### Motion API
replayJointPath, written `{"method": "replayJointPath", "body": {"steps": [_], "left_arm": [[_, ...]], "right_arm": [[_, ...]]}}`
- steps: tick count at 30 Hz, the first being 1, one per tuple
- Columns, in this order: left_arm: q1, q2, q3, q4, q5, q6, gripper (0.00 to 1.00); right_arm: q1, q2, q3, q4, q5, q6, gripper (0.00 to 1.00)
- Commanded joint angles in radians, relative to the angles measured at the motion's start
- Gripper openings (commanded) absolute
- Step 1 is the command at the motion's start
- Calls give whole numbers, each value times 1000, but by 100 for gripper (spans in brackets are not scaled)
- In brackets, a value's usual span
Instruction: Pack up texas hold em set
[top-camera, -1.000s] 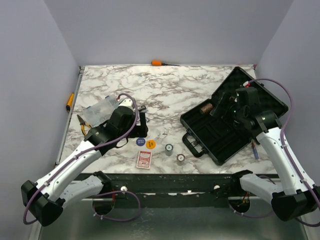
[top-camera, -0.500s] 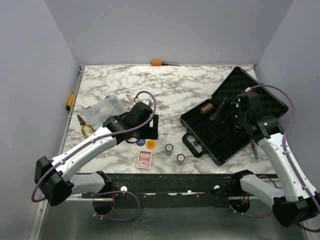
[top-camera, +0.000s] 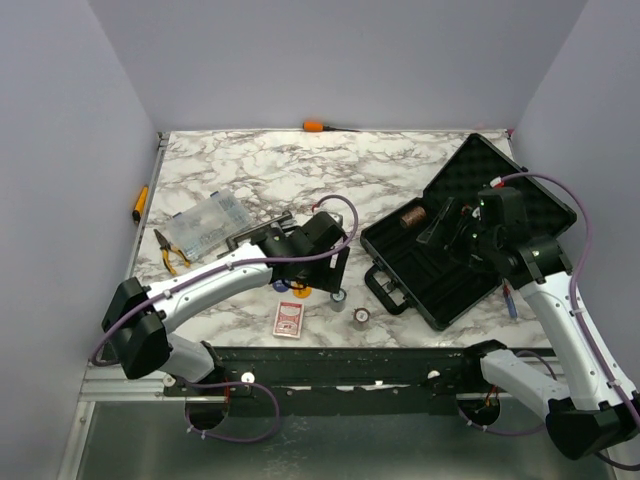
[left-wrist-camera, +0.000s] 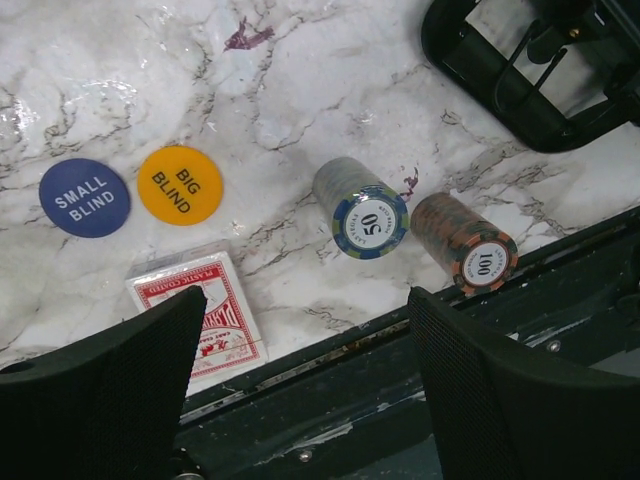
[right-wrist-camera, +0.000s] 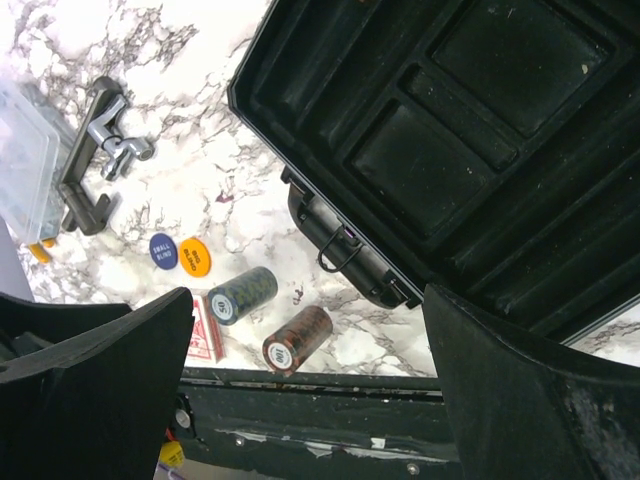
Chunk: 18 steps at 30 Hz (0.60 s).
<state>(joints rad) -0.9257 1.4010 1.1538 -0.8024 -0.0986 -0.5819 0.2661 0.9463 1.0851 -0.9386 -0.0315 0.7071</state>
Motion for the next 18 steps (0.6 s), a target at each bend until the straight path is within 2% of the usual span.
{"method": "replayJointPath", "body": {"steps": [1,5,18], "left_arm": [[-32,55,42,20,37,11,82],[-49,116,74,24,46,27,81],[-71,242,119,19,16,36,70]], "right_arm": [[-5,-19,2,-49,-34,15,100],[-6,-24,5,-55,-28,14,100],[-5,-38,40,-104,9,-4,100]]}}
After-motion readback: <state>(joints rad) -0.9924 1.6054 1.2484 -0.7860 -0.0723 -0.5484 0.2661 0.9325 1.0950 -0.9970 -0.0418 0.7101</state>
